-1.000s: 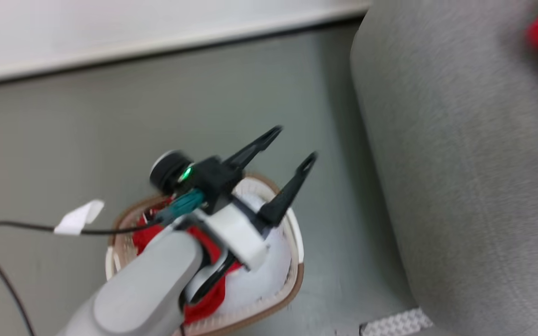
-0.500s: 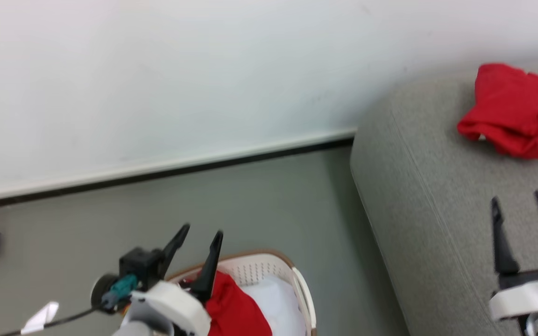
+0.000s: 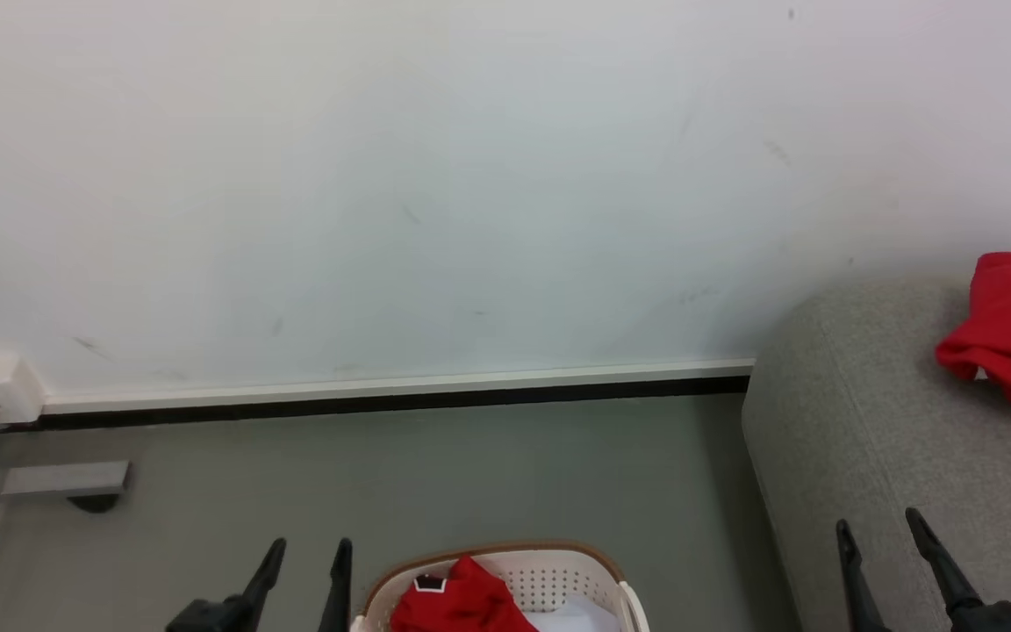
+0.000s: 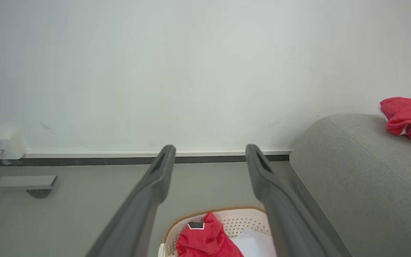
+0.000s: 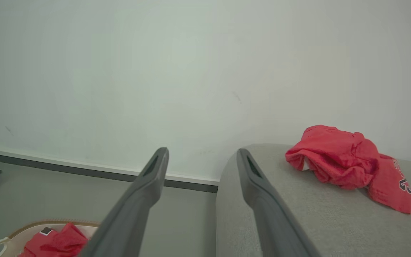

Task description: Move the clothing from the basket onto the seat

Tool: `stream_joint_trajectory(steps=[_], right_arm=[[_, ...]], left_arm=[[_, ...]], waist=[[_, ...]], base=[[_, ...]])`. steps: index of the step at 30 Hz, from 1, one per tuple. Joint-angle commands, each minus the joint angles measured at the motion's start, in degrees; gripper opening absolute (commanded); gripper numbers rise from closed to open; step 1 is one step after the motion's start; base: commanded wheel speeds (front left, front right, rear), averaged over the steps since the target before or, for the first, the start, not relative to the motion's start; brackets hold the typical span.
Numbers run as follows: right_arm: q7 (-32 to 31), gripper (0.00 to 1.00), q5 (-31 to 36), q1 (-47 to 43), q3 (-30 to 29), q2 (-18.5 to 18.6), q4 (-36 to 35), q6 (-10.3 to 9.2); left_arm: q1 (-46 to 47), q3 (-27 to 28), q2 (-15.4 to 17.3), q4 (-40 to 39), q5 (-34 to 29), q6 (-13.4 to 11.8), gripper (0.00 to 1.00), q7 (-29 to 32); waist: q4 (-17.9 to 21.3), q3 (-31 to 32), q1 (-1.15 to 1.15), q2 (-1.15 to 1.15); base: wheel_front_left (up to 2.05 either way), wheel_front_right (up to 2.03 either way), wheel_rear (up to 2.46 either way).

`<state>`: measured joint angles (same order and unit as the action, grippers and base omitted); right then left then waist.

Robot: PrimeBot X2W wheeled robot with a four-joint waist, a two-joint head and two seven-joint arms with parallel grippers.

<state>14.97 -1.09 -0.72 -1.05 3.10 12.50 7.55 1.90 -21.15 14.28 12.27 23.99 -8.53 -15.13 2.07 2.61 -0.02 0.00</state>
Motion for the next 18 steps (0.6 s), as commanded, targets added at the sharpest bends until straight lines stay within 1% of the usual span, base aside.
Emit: stream_joint_trajectory(steps=[1,8,18], right_arm=[[0.13,1.00,-0.23,-0.77,0.34,-0.11,0.49,-0.12],[0.14,1.00,-0.69,-0.95,1.90,-0.23,3.02,-0.13],[0.14,1.00,-1.36,0.50,2.99,-0.27,3.87,-0.12]], left_arm=[[-1.60,1.41,-0.52,-0.37,-1.61,0.55,1.00,-0.02],[-4.90,7.25,-3.86,-0.99,-6.33,3.83,1.00,-0.02],[-5.80,12.84,-7.32,-0.08,-10.50,7.53,1.00,-0.03]], waist=[[-1.39,0.96,0.02,0.00],[-2.29,1.31,0.02,0.00],[-1.16,1.03,0.02,0.00]], base=[[0.00,0.00,0.00],[0.00,0.00,0.00],[0.00,0.00,0.00]])
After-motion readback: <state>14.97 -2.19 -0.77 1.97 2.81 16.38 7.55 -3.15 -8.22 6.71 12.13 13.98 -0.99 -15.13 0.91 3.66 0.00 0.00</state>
